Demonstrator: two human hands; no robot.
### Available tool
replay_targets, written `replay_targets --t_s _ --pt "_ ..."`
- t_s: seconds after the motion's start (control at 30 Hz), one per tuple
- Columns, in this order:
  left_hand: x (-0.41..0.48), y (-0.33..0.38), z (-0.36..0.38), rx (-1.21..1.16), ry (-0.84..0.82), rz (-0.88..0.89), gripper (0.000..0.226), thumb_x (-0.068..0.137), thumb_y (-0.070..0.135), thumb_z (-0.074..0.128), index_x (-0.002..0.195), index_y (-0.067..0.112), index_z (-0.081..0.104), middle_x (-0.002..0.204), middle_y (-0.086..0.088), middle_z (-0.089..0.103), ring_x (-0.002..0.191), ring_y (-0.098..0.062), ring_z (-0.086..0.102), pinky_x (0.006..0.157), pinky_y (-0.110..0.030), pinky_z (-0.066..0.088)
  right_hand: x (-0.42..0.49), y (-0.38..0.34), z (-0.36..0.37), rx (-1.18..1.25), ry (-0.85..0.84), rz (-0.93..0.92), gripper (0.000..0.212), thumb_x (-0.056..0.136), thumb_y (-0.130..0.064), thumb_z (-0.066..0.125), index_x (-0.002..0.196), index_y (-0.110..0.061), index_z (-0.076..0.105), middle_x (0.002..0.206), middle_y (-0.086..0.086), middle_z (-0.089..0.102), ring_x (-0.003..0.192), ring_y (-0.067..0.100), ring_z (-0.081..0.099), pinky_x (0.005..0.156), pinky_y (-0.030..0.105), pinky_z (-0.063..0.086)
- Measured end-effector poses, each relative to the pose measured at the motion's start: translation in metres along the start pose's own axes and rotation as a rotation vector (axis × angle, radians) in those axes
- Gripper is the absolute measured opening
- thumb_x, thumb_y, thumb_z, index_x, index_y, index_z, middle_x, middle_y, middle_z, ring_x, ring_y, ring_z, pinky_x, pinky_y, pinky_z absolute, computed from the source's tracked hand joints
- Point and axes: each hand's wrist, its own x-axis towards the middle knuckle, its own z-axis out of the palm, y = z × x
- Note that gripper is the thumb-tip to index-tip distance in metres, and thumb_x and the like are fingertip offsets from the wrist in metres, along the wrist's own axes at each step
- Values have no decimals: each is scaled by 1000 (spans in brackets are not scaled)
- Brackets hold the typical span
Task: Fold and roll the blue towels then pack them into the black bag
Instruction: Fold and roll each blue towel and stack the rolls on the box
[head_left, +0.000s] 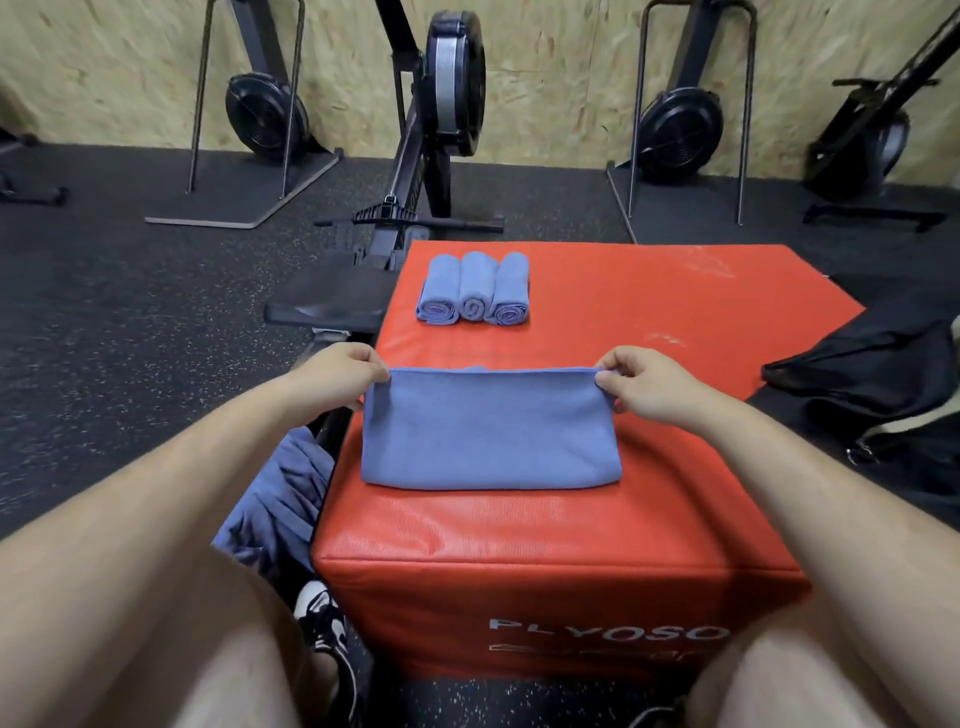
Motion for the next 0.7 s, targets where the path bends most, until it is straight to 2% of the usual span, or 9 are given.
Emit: replay_targets --t_s 0.03,0.1,0.17,0.27,0.37,0.53,0.7 --pt "10 -1 4 -1 32 -10 10 91 10 60 81 12 62 80 -7 59 77 -20 56 70 -35 52 10 3 5 -20 18 2 9 97 -11 56 94 -11 64 82 6 67 72 20 61 77 43 55" --pt "28 -3 12 49 108 -12 14 88 11 60 75 13 63 74 -5 60 72 -21 55 69 -32 50 26 8 14 -94 61 -7 9 96 -14 56 92 -15 64 87 3 68 79 20 61 74 35 50" --pt "41 -4 21 122 174 -5 13 88 13 58 77 12 65 71 -4 62 67 -21 55 64 -29 46 39 12 23 -154 99 -7 9 96 -16 56 94 -16 65 91 2 68 85 21 61 73 30 42" --pt "55 -12 32 190 229 9 14 88 14 53 81 6 63 72 -6 65 64 -21 55 56 -27 41 54 16 31 -182 110 11 10 95 -17 56 94 -15 65 93 4 68 87 23 60 76 32 44" --pt "65 -20 41 256 229 26 18 86 14 53 72 8 62 65 -9 66 60 -24 58 49 -26 38 65 21 37 -209 107 16 8 93 -16 58 89 -17 65 92 10 65 92 25 57 76 28 40" --pt "75 -26 48 270 216 8 13 87 14 57 75 11 62 64 -2 65 63 -20 57 52 -24 37 72 23 45 -240 105 45 9 93 -14 62 93 -10 70 82 3 62 80 21 54 67 26 31" --pt "77 -30 41 268 246 -41 23 86 14 56 73 -3 65 66 -19 69 62 -26 58 58 -31 43 74 24 39 -229 148 118 10 95 -14 57 90 -14 65 90 6 66 86 25 59 70 27 36"
